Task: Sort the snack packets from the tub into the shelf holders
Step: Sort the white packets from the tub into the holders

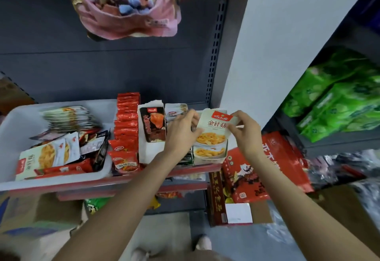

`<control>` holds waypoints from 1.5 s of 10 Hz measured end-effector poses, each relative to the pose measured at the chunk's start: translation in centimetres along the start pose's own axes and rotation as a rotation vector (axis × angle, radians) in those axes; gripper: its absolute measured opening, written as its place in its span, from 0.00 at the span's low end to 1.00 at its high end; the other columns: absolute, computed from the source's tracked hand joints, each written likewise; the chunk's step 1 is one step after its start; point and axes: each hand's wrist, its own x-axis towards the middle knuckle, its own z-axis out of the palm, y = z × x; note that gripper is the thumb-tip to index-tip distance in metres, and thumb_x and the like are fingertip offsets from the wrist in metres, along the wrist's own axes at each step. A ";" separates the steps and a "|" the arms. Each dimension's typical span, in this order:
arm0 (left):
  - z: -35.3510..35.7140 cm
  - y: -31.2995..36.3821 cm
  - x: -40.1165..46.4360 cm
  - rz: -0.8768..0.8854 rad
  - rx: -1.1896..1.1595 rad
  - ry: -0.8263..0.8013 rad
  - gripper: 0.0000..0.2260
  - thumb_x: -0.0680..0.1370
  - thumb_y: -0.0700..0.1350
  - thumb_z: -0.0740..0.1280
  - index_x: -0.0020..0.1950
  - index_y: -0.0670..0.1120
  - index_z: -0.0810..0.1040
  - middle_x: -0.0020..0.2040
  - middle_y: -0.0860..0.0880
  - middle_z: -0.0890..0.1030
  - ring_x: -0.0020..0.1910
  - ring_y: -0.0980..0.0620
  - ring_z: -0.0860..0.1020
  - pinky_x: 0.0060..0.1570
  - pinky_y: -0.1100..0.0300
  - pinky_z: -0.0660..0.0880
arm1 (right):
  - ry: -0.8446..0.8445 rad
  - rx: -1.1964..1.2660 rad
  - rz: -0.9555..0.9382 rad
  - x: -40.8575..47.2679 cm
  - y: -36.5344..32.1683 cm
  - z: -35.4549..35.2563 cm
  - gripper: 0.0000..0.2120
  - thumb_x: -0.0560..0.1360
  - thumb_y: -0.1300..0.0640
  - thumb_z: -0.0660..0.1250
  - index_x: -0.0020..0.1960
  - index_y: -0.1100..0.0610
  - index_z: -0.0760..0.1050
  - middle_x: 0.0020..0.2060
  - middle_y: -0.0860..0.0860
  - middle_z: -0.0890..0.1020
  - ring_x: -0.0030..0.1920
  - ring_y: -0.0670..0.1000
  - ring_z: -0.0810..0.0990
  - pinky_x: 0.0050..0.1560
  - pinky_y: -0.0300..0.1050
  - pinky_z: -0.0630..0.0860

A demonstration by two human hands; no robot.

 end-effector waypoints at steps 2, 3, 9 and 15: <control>-0.1 0.9 -0.4 0.168 -0.017 0.030 0.19 0.75 0.38 0.68 0.65 0.51 0.71 0.50 0.53 0.73 0.45 0.57 0.76 0.43 0.63 0.74 | -0.069 -0.183 -0.117 0.3 0.3 -1.2 0.06 0.75 0.66 0.65 0.50 0.59 0.76 0.45 0.51 0.77 0.44 0.50 0.76 0.46 0.45 0.76; 0.3 0.4 -0.2 0.267 0.190 -0.004 0.07 0.77 0.40 0.66 0.54 0.47 0.78 0.48 0.50 0.77 0.48 0.52 0.75 0.44 0.59 0.71 | -0.178 -0.312 -0.103 0.4 0.4 -0.7 0.07 0.75 0.65 0.65 0.51 0.59 0.78 0.49 0.55 0.79 0.46 0.54 0.78 0.48 0.45 0.75; -8.6 -6.6 -2.1 -0.121 -0.117 0.219 0.06 0.75 0.38 0.67 0.50 0.46 0.79 0.42 0.55 0.79 0.40 0.63 0.76 0.42 0.73 0.72 | -0.318 -0.355 -0.338 -0.5 -8.7 9.3 0.14 0.76 0.59 0.64 0.62 0.55 0.74 0.55 0.53 0.77 0.58 0.53 0.72 0.56 0.45 0.70; -26.3 -34.1 -9.4 -1.042 0.134 0.016 0.28 0.78 0.51 0.64 0.70 0.35 0.62 0.69 0.35 0.67 0.67 0.37 0.67 0.64 0.48 0.65 | -1.015 -0.798 -0.637 -4.9 -20.6 41.2 0.24 0.82 0.54 0.50 0.77 0.58 0.49 0.77 0.54 0.51 0.76 0.55 0.48 0.75 0.49 0.49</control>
